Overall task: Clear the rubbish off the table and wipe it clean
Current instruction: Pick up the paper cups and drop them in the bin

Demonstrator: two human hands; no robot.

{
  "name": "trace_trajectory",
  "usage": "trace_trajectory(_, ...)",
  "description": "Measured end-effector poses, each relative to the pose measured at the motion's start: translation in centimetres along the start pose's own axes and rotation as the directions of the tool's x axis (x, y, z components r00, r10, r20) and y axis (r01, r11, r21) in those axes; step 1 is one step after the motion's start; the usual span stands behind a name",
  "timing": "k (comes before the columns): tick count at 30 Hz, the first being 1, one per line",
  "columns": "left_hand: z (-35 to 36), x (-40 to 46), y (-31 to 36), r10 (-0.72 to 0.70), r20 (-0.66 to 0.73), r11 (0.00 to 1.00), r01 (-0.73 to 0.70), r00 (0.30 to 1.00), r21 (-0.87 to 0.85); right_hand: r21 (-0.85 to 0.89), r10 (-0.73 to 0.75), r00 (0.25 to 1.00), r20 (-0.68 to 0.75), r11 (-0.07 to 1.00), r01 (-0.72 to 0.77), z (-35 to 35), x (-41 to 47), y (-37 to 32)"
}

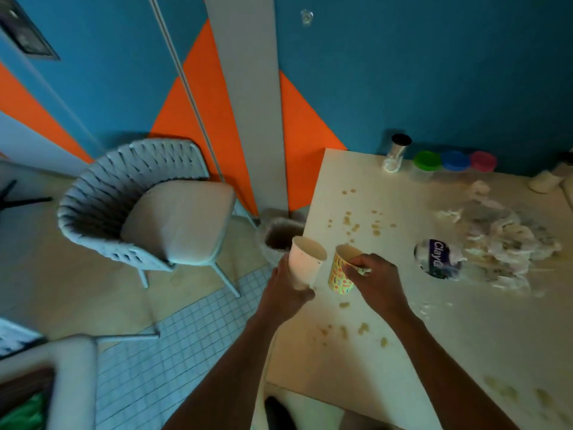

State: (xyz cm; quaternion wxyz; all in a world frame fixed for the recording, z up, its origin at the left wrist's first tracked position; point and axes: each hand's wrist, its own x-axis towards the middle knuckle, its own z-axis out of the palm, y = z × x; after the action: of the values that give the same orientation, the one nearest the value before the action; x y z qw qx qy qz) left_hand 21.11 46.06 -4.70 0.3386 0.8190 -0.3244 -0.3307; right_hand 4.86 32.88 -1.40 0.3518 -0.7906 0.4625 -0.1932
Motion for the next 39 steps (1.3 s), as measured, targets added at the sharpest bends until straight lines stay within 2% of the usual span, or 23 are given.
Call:
trace_trajectory(9,-8.9,0.6,-8.8,-0.135,-0.048,0.990,0.136,0.990,0.023,0.093,-0.054,0.992,0.118,0.995,0.043,11.0,0.4,-7.0)
trace_trajectory(17,-14.9,6.8,-12.7,-0.185,-0.034,0.977,0.188,0.982,0.105,0.100,-0.001,0.986,0.167,0.995,-0.016,19.3,5.1,-9.7)
trace_trajectory(23,-18.3,14.8,-14.7,-0.232,0.066,0.963,0.220,0.970,0.158,0.049,0.114,0.979,0.167,0.991,-0.124,25.0,10.7,-9.8)
trace_trajectory(28,-19.2,19.8,-15.1,-0.262,0.143,0.953,0.233,0.955,0.193,-0.018,0.220,0.962,0.163,0.975,-0.220,27.1,14.3,-9.9)
trace_trajectory(35,-19.0,23.6,-14.1,-0.240,0.240,0.952,0.179,0.941,0.250,-0.073,0.330,0.935,0.132,0.943,-0.323,27.3,17.1,-10.1)
trace_trajectory(39,-18.9,26.1,-13.7,-0.253,0.296,0.947,0.173,0.921,0.271,-0.092,0.361,0.925,0.116,0.931,-0.352,27.7,18.4,-9.9)
